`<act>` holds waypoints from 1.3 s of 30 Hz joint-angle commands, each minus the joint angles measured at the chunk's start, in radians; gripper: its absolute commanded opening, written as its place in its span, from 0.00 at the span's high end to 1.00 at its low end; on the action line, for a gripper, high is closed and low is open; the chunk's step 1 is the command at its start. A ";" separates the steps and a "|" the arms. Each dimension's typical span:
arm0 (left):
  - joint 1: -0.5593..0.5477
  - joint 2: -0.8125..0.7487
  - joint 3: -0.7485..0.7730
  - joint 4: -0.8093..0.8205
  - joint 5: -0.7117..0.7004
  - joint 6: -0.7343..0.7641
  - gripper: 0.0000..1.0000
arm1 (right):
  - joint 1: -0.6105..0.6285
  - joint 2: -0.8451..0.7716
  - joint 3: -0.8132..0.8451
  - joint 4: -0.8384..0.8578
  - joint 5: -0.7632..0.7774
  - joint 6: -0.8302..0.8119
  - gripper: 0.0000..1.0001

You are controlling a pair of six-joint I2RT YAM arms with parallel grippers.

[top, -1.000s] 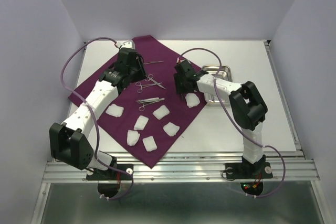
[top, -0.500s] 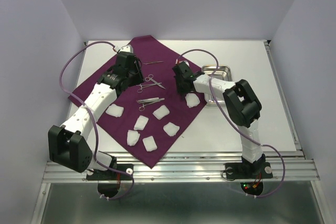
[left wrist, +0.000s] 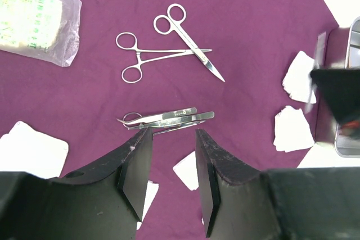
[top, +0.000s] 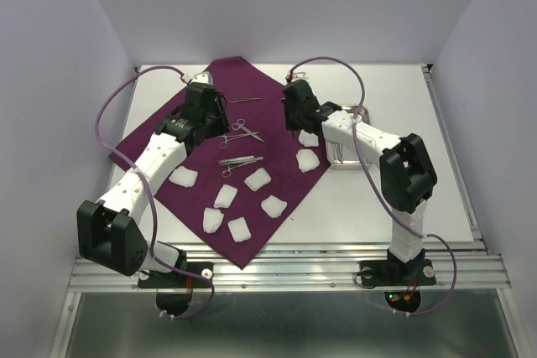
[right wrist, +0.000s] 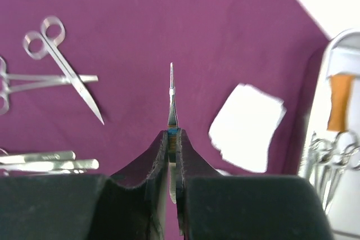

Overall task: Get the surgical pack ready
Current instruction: Pick up the medical item from the surgical kit, then place the medical item in the container.

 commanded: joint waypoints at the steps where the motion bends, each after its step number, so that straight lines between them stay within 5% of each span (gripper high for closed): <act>1: 0.005 -0.060 -0.009 0.017 -0.017 0.026 0.53 | -0.060 -0.063 0.031 0.070 0.018 -0.024 0.93; 17: 0.056 -0.065 0.051 -0.028 -0.083 0.096 0.53 | -0.340 -0.297 -0.302 0.132 -0.013 -0.096 0.92; 31: 0.063 -0.059 0.034 -0.014 -0.041 0.084 0.53 | -0.370 -0.284 -0.481 0.153 0.128 -0.175 0.91; 39: 0.063 -0.060 0.025 -0.009 -0.037 0.078 0.53 | -0.370 -0.268 -0.474 0.159 0.154 -0.173 0.65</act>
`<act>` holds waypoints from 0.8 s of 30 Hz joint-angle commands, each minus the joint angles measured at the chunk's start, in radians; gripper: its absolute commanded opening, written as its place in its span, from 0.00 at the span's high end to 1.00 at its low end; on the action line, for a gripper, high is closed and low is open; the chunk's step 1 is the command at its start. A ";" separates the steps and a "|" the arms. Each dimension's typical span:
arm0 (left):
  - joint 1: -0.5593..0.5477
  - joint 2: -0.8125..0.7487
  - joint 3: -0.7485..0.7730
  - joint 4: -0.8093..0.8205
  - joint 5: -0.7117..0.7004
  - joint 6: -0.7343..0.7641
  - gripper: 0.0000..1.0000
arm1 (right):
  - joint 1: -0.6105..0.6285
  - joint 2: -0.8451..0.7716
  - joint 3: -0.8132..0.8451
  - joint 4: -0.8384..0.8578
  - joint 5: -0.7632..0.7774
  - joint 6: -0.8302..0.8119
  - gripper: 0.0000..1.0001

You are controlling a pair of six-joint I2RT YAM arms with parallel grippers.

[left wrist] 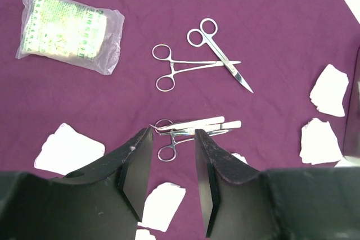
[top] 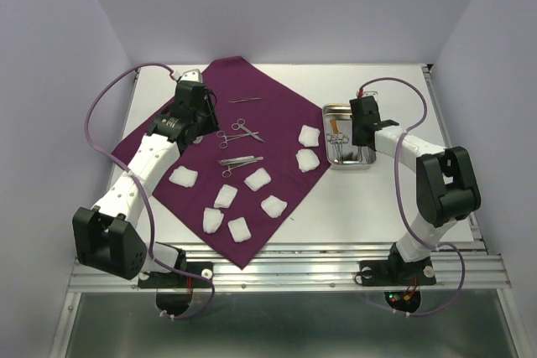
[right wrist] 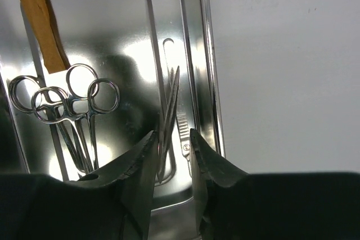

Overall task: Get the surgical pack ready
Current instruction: Place the medical item in the container, then adjust the medical item in the surgical kit.

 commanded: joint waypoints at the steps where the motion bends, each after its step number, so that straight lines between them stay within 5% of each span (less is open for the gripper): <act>1: 0.002 -0.032 0.018 0.020 0.005 -0.001 0.53 | 0.003 -0.013 0.015 0.051 0.026 -0.005 0.65; 10: 0.002 0.090 0.111 0.026 0.037 -0.030 0.53 | 0.003 -0.093 0.067 0.039 -0.078 0.009 0.63; 24: 0.001 0.627 0.629 0.024 0.115 -0.064 0.47 | 0.003 -0.179 0.101 -0.013 -0.184 0.062 0.63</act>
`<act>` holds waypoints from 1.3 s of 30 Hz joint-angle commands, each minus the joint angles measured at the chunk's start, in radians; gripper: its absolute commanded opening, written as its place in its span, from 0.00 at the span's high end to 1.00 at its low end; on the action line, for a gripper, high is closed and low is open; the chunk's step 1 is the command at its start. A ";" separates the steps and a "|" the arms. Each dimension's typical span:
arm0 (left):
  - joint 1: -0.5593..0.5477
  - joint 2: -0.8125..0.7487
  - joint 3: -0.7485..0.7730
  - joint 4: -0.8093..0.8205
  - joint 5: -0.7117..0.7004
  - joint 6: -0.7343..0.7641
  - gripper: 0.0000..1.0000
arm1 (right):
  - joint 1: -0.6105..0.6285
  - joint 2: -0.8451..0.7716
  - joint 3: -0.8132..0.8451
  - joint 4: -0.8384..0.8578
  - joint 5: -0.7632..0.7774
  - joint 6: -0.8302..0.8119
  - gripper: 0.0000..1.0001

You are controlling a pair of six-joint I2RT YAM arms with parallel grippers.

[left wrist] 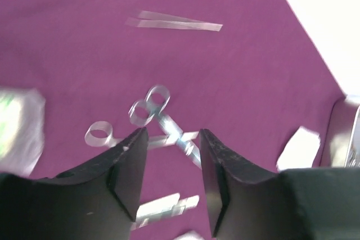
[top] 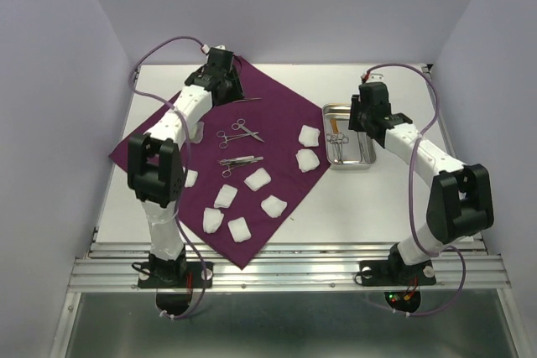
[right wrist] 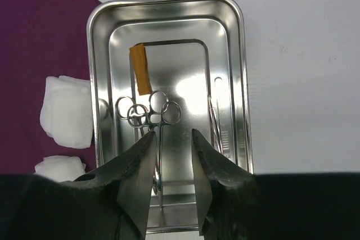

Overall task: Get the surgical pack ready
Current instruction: Adjust the medical item in the surgical kit.

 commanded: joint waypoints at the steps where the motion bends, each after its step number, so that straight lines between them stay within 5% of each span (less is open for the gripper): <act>1: 0.001 0.117 0.201 0.007 0.053 0.000 0.44 | 0.003 -0.047 0.030 -0.013 -0.023 0.014 0.63; 9: 0.001 0.485 0.641 -0.020 0.163 0.017 0.34 | 0.003 -0.074 0.010 -0.032 -0.057 0.019 0.62; 14: 0.009 0.631 0.712 0.089 0.328 -0.035 0.26 | 0.003 -0.064 0.005 -0.055 -0.072 0.045 0.62; 22: 0.009 0.717 0.717 0.124 0.364 -0.083 0.26 | 0.003 -0.060 0.010 -0.055 -0.080 0.040 0.62; 31: 0.001 0.605 0.539 0.080 0.294 -0.011 0.28 | 0.003 -0.028 0.034 -0.058 -0.103 0.046 0.62; 39: -0.002 0.556 0.570 0.104 0.267 0.021 0.30 | 0.003 -0.023 0.062 -0.069 -0.105 0.048 0.62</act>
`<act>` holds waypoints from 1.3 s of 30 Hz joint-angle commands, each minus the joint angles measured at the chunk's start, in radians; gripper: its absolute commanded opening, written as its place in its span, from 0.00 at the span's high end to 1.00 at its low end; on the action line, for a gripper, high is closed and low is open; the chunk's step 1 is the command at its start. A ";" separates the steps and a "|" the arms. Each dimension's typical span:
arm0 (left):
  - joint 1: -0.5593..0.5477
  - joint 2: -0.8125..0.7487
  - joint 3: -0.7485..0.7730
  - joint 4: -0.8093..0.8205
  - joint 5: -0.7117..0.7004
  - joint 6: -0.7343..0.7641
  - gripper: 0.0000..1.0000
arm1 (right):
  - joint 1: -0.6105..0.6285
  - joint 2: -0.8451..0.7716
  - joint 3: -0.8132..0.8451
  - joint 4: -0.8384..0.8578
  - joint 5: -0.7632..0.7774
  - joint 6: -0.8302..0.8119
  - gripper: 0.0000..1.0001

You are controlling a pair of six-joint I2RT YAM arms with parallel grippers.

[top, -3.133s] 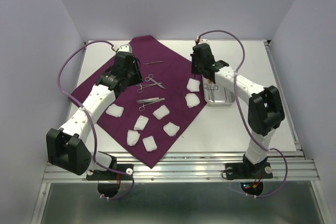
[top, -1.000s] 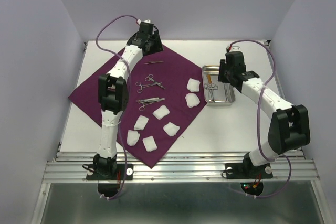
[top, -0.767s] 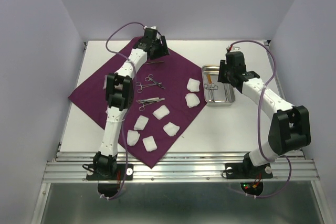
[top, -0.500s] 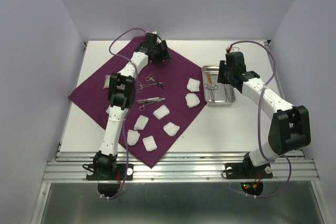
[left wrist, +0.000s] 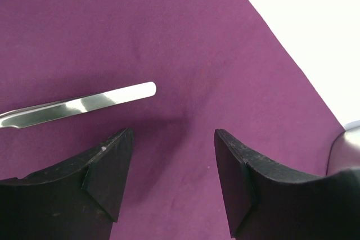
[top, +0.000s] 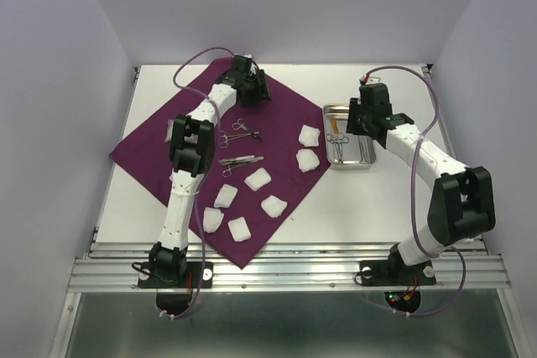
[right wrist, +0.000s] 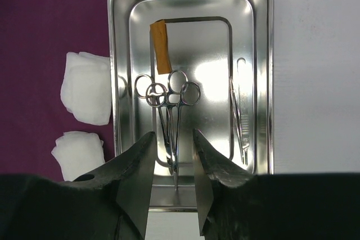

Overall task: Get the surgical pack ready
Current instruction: Adjust the medical item in the surgical kit.

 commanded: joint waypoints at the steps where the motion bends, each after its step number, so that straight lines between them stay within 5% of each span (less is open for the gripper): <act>1: -0.005 -0.104 0.028 0.022 -0.032 0.032 0.30 | 0.003 -0.001 0.062 -0.004 -0.009 0.010 0.62; 21: 0.046 0.162 0.237 0.146 0.019 -0.143 0.32 | 0.003 0.041 0.043 -0.019 -0.037 0.019 0.62; 39: 0.035 -0.098 -0.088 -0.052 -0.022 0.078 0.35 | 0.012 0.034 0.054 -0.030 -0.038 0.031 0.62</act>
